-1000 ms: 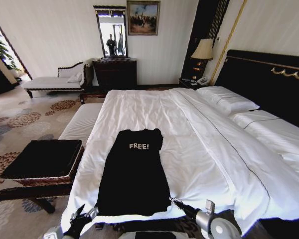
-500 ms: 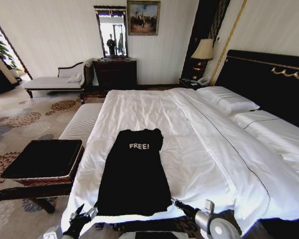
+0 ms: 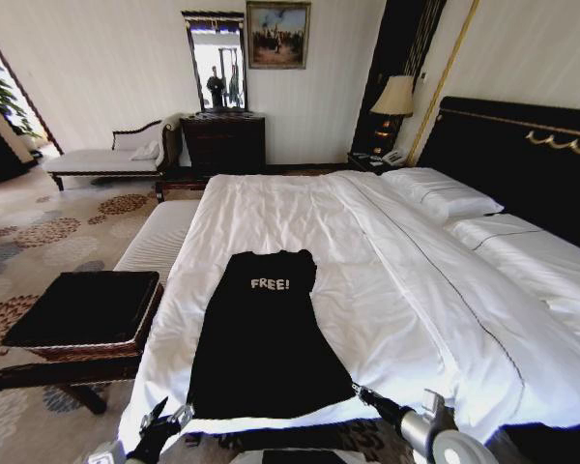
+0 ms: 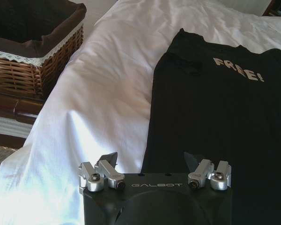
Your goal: Fold the clothes on the bed and place them into the basket.
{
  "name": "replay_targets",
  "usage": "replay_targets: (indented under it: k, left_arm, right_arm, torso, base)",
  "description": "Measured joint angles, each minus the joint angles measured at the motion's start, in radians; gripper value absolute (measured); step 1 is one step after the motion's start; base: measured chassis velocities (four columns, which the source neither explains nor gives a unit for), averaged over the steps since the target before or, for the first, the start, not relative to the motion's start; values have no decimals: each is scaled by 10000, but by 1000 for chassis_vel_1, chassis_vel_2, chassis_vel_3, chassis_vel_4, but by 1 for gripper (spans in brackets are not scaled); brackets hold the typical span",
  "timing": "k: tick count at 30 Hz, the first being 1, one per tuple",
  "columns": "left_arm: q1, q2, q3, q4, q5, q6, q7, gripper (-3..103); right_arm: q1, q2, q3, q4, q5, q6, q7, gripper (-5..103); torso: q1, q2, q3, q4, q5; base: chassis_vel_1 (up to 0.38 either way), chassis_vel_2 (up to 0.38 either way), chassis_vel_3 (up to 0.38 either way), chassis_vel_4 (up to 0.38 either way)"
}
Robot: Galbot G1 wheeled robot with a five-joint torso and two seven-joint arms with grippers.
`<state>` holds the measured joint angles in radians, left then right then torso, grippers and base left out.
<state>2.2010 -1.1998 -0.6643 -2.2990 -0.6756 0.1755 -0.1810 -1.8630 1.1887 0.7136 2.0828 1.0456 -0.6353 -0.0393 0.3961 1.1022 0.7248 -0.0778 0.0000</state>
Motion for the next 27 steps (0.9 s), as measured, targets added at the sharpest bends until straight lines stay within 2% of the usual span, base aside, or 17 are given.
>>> replay_targets:
  k: [7, 27]
  left_arm:
    - [89, 71, 54, 120, -35, -119, 79, 80]
    - [268, 22, 71, -31, 47, -168, 72, 80]
  right_arm:
    - [-436, 197, 160, 355, -543, 116, 74, 0]
    - [-428, 207, 271, 359, -781, 142, 404, 0]
  torso:
    - [0, 0, -1, -1, -1]
    - [0, 0, -1, 1, 0]
  base:
    - [0, 0, 0, 0]
    - [0, 0, 0, 0]
